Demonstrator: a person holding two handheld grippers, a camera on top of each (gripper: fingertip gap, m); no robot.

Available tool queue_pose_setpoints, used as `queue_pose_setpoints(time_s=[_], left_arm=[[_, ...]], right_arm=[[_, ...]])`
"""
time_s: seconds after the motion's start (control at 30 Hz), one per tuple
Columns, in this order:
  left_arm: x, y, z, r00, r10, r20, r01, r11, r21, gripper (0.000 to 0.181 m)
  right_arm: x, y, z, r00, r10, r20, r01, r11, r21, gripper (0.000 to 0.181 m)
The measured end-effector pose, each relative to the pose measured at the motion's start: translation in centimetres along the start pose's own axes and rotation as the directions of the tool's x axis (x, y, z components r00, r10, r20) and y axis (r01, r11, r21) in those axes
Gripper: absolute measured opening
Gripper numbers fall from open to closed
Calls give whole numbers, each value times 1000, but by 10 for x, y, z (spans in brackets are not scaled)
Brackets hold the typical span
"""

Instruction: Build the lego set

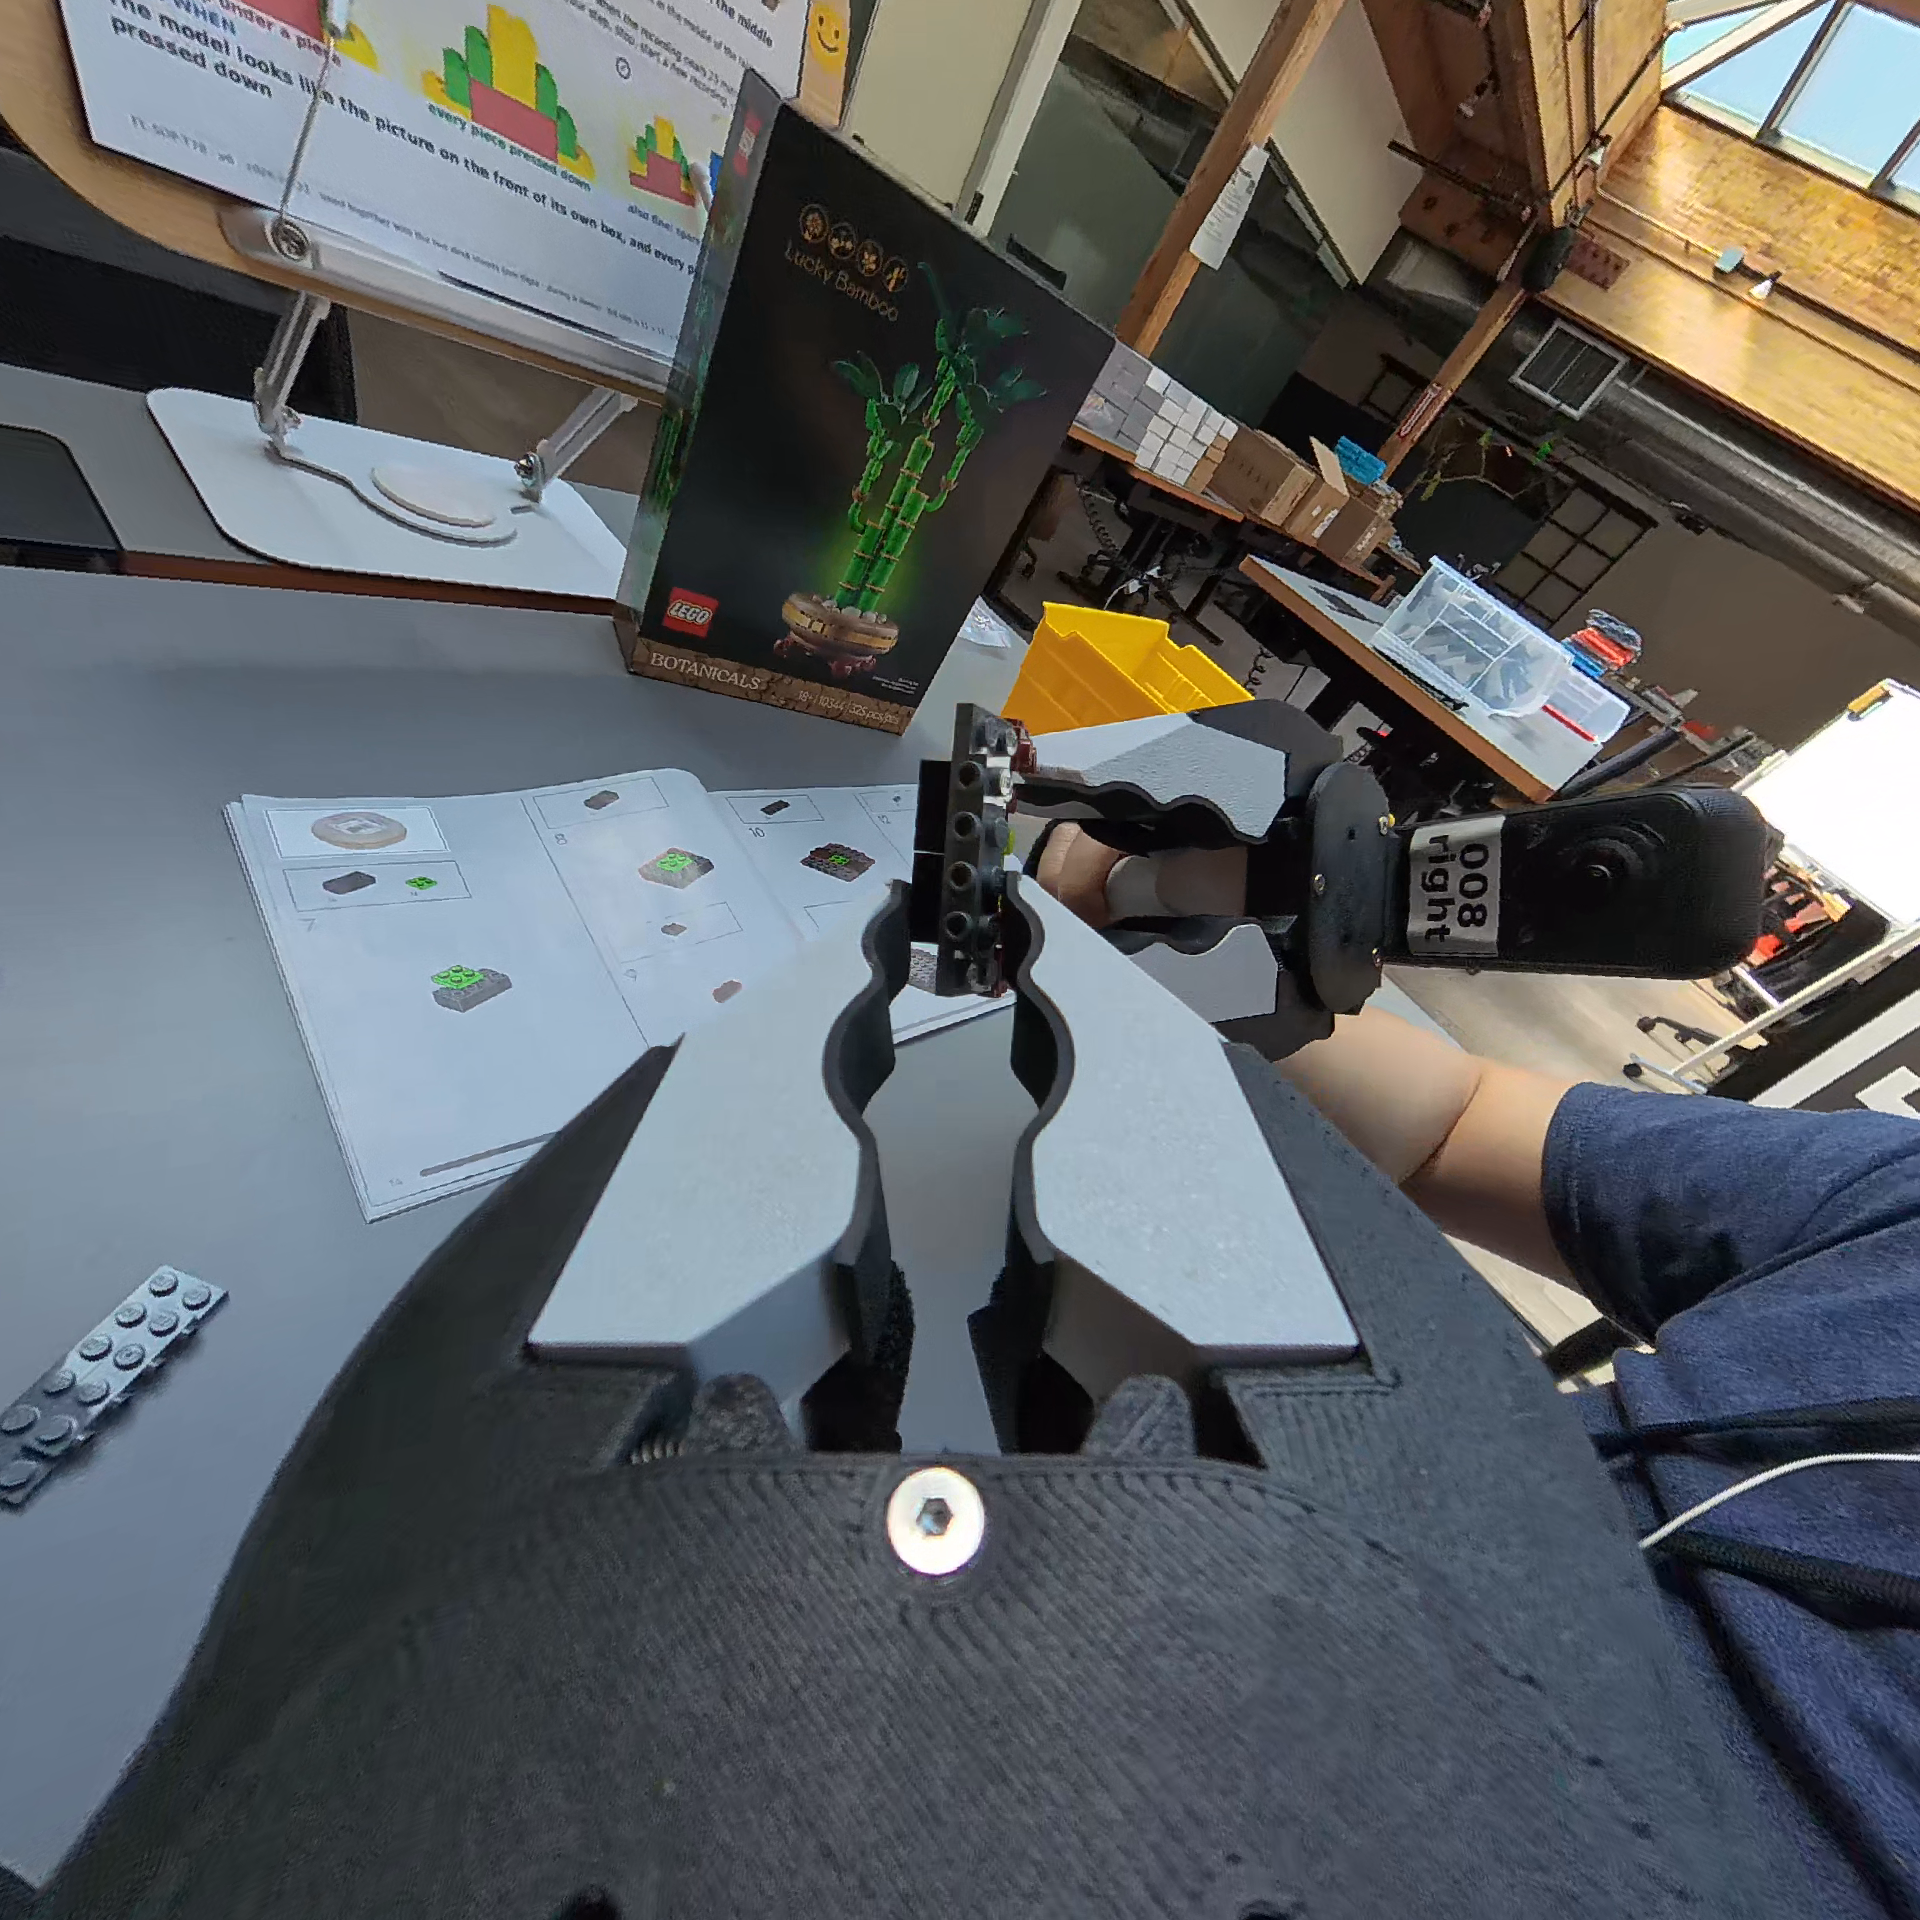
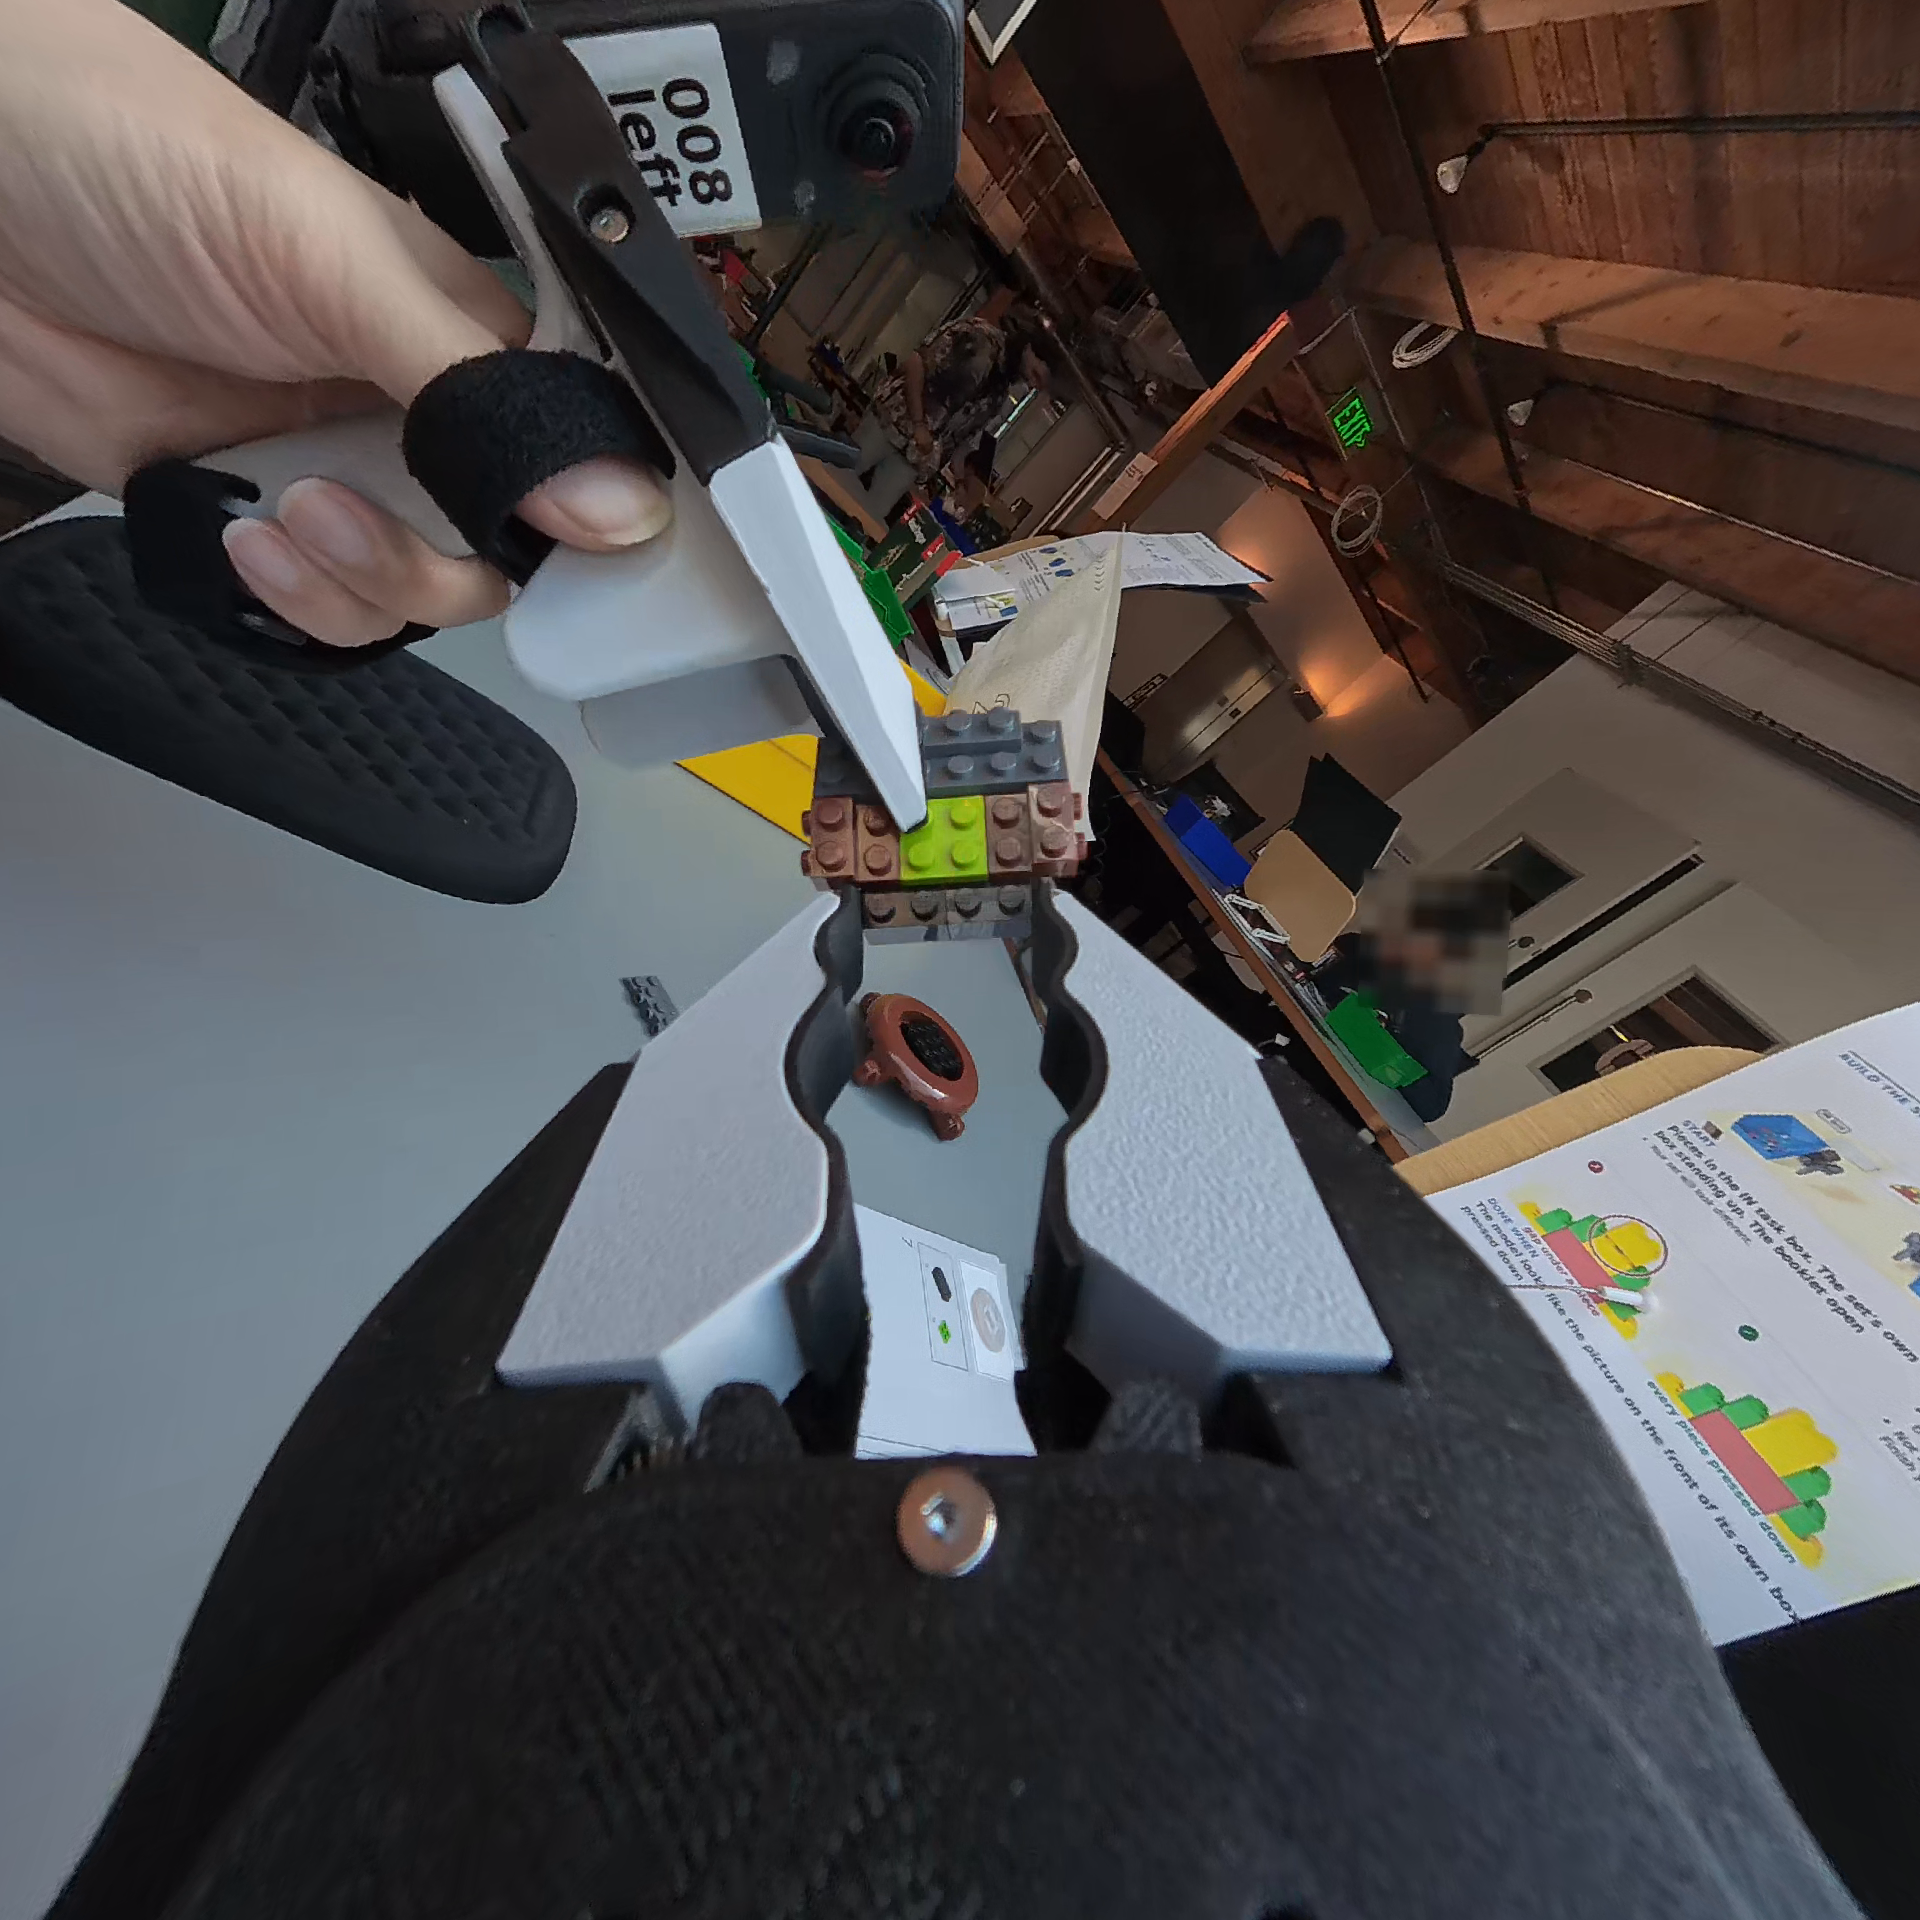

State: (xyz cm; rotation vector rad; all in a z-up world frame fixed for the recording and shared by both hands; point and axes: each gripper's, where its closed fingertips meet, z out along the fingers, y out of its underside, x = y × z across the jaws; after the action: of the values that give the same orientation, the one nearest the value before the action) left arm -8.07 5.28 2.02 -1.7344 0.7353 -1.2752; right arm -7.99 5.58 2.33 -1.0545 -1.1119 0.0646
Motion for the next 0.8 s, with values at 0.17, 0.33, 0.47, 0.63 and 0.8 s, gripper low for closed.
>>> queue_pose_setpoints(time_s=[0.17, 0.33, 0.47, 0.63, 0.8], left_arm=[[10, -9, 1, 998, 56, -17, -55, 998, 25, 15], [16, -15, 2, 998, 45, -38, -42, 997, 58, 16], [18, -21, 4, 999, 16, -43, -12, 997, 78, 16], [26, -29, 7, 996, 84, -2, -84, 995, 61, 16], [36, -38, 14, 988, 149, 50, -150, 989, 17, 17]], right_arm=[[8, -10, -6, 999, -24, -46, 26, 999, 47, 31], [14, -15, -8, 995, -48, -86, 52, 998, 44, 32], [19, -17, -9, 993, -21, -116, 27, 998, 49, 31], [28, -23, -14, 987, 34, -157, -21, 996, 88, 31], [39, -29, -22, 976, 64, -210, -38, 992, 123, 31]])
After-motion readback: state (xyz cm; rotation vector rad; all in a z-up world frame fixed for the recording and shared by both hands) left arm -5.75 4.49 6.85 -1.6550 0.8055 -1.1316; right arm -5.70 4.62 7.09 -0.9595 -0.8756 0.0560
